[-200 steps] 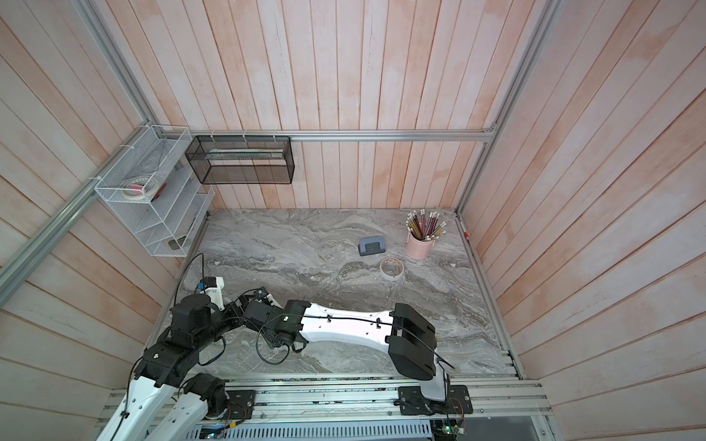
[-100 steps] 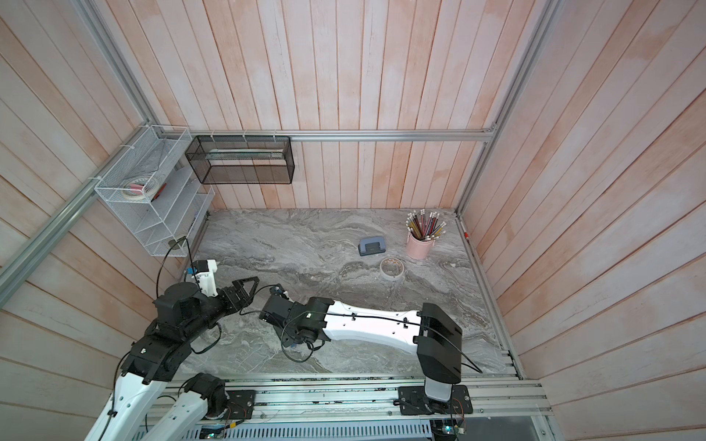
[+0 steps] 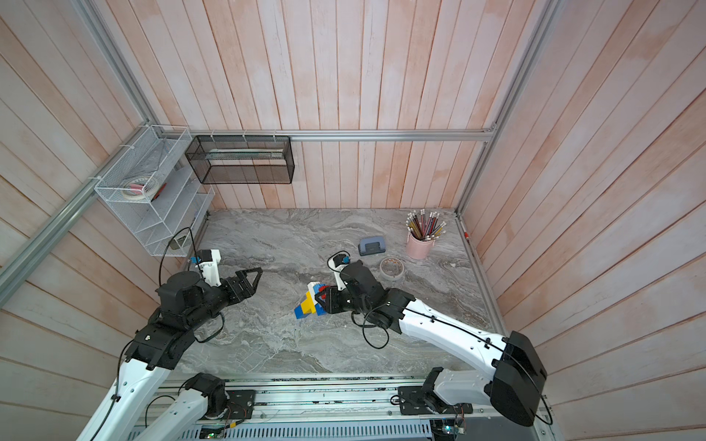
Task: Assemble a spoon with lego
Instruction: Place the lego brick at the center of the board.
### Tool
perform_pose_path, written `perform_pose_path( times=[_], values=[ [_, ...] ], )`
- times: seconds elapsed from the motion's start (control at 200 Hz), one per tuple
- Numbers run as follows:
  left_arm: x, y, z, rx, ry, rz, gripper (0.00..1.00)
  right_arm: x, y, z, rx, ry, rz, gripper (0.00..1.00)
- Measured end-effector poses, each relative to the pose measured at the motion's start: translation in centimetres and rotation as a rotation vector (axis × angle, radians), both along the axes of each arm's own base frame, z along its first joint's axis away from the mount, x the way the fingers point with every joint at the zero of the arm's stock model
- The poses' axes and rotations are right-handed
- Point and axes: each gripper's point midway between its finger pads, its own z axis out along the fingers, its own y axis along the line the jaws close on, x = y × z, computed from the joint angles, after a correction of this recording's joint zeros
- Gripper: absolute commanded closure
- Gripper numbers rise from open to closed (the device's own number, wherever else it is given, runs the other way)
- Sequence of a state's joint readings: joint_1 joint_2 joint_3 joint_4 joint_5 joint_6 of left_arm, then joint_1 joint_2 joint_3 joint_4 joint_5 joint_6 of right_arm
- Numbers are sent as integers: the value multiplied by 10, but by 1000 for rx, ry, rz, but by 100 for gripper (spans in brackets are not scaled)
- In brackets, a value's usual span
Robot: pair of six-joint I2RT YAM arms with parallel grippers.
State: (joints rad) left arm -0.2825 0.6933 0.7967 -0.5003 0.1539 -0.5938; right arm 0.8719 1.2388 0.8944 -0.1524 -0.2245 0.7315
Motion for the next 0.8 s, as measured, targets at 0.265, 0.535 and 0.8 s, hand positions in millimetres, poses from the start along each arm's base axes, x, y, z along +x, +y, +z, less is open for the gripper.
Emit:
perform_pose_path(
  times=[0.265, 0.535, 0.8],
  values=[
    [6, -2, 0, -2, -3, -2, 0, 20, -19, -25, 266, 212, 5, 92],
    [7, -2, -2, -2, -10, 2, 0, 29, -9, -49, 417, 405, 57, 91],
    [5, 0, -14, 6, 9, 6, 0, 39, 7, -81, 525, 574, 83, 91]
  ],
)
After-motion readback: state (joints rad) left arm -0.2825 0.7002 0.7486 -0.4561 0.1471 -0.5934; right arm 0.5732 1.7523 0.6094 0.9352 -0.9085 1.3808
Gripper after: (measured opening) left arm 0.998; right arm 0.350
